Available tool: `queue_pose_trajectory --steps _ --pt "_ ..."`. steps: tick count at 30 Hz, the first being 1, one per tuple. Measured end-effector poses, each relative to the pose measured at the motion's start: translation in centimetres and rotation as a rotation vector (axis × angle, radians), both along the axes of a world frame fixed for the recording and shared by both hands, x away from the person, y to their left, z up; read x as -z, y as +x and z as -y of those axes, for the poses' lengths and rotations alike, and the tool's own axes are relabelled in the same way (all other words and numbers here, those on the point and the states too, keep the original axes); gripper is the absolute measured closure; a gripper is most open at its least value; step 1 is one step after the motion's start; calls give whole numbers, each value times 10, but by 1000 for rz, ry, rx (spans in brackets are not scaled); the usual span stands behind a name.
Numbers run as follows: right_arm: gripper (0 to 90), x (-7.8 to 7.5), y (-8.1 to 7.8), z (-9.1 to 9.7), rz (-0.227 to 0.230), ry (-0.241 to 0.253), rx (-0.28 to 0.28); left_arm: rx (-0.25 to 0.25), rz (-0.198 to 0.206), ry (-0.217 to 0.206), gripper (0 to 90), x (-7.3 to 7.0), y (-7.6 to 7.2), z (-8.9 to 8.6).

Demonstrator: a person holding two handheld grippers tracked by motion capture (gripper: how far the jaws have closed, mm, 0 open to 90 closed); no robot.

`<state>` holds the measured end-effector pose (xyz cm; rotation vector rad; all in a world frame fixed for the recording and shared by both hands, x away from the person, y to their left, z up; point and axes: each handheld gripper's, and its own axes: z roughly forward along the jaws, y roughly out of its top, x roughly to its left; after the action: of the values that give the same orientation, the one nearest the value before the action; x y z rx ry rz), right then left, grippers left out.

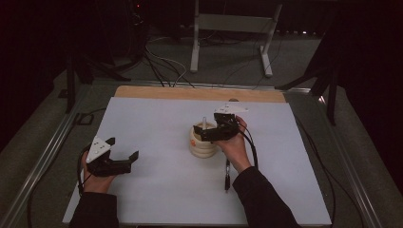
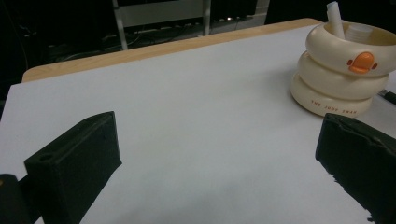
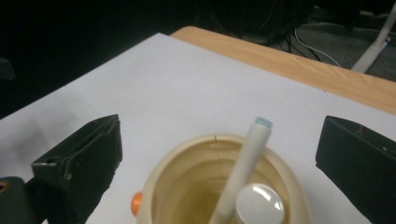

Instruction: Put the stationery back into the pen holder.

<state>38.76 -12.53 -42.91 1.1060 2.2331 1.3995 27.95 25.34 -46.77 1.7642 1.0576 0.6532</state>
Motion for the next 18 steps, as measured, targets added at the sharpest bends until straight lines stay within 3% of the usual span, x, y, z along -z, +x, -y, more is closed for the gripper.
queue_pose_trajectory --steps 18 --pt "1 -5 -4 20 -113 -140 39 1 -4 1 2 1 0 0"
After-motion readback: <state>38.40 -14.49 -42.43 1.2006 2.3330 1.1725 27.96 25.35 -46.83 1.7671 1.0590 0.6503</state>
